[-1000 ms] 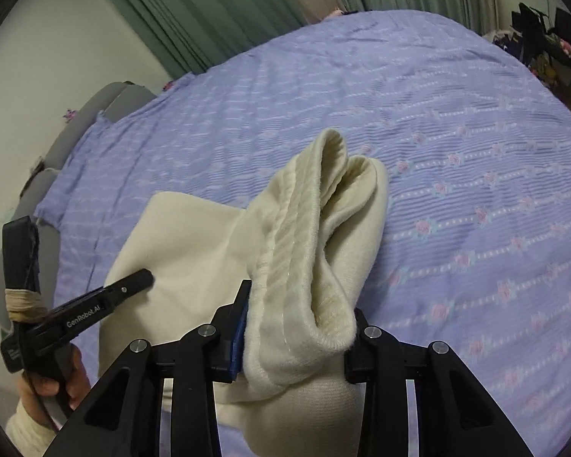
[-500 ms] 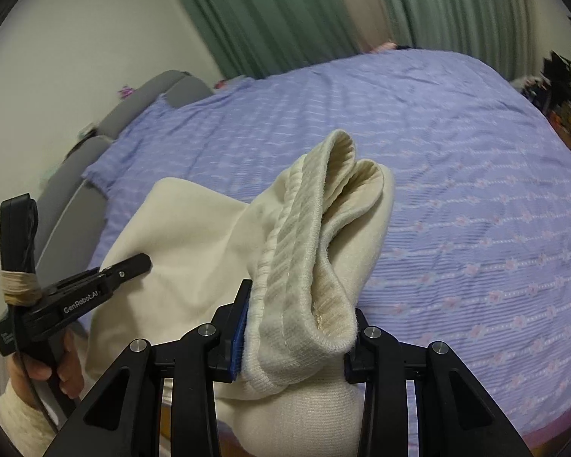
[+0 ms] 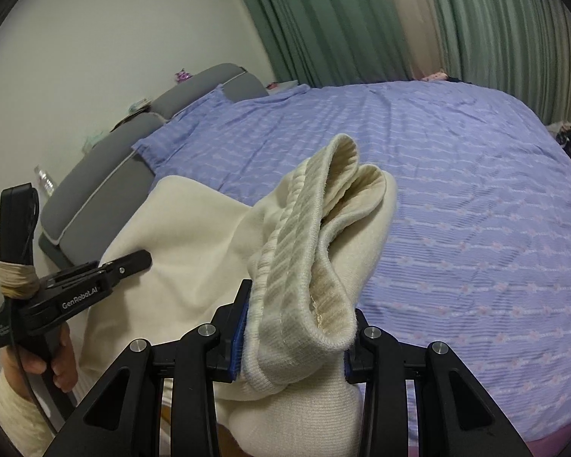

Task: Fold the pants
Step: 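Lift the trousers bundle off the bed with both tools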

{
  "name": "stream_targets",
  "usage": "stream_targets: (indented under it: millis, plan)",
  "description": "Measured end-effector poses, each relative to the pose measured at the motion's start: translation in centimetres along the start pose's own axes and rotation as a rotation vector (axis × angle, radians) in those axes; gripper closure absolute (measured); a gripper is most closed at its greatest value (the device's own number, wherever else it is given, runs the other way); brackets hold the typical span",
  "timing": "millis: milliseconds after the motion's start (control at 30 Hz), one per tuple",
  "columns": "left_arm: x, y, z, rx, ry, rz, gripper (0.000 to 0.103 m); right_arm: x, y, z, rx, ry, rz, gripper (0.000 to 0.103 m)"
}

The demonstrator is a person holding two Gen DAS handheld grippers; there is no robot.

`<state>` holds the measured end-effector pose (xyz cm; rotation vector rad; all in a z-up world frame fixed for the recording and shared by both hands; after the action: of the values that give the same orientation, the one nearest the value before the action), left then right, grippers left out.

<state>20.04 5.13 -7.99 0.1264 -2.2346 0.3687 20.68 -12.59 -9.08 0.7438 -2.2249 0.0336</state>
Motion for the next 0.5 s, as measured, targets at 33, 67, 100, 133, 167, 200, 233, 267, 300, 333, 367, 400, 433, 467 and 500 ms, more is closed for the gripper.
stream_targets:
  millis: [33, 67, 100, 133, 167, 200, 233, 267, 300, 333, 367, 400, 433, 467, 500]
  plan:
    - [0.3, 0.9, 0.0, -0.001, 0.0, 0.001, 0.086, -0.3, 0.7, -0.1, 0.001, 0.0, 0.001, 0.066]
    - [0.4, 1.8, -0.2, -0.004, 0.0, 0.006, 0.086, -0.8, 1.8, -0.3, 0.001, 0.001, 0.003, 0.066]
    - [0.5, 2.9, -0.6, -0.007, 0.002, 0.014, 0.086, -1.2, 2.5, -0.4, -0.001, 0.003, 0.006, 0.066]
    - [0.6, 4.0, -1.0, -0.009, 0.006, 0.021, 0.086, -1.8, 3.6, -0.6, -0.006, 0.003, 0.011, 0.066]
    - [0.7, 4.8, -1.3, -0.009, 0.01, 0.029, 0.086, -2.1, 4.2, -0.7, -0.013, 0.003, 0.016, 0.066]
    - [0.7, 5.9, -1.7, -0.014, 0.012, 0.046, 0.086, -2.6, 5.2, -0.9, -0.029, 0.006, 0.024, 0.066]
    - [0.7, 6.6, -2.0, -0.02, 0.013, 0.055, 0.086, -3.1, 6.1, -1.0, -0.038, 0.005, 0.029, 0.066]
    - [0.6, 7.6, -2.5, -0.032, 0.015, 0.061, 0.086, -3.6, 7.0, -1.2, -0.047, 0.006, 0.038, 0.066]
    - [0.6, 8.4, -2.8, -0.044, 0.015, 0.067, 0.086, -4.2, 8.0, -1.3, -0.056, 0.004, 0.046, 0.066]
    - [0.4, 9.5, -3.3, -0.057, 0.018, 0.07, 0.086, -4.8, 9.1, -1.5, -0.065, 0.0, 0.053, 0.066]
    - [0.4, 10.2, -3.6, -0.061, 0.022, 0.073, 0.086, -5.2, 9.5, -1.5, -0.071, 0.0, 0.057, 0.066]
    - [0.3, 10.9, -3.9, -0.063, 0.027, 0.077, 0.086, -5.7, 10.3, -1.7, -0.079, 0.006, 0.064, 0.066]
    - [0.3, 11.5, -4.2, -0.063, 0.032, 0.082, 0.086, -6.2, 11.2, -2.0, -0.076, 0.016, 0.069, 0.066]
    - [0.3, 12.0, -4.4, -0.062, 0.035, 0.089, 0.086, -6.5, 12.0, -2.1, -0.068, 0.022, 0.072, 0.066]
    - [0.3, 12.4, -4.6, -0.06, 0.034, 0.094, 0.086, -6.7, 12.4, -2.2, -0.064, 0.026, 0.072, 0.066]
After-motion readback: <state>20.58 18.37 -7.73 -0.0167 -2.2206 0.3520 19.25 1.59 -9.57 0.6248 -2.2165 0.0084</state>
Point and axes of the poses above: each gripper's, at about its wrist camera, not at the fingertips, and x roughly against the way its jaws point, y to its left, z to its underside, the point moved 4 cm from there along -x, roughly the way its jaws point, and after that the axes turned 9 degrees about x, right-handed, at the moved point
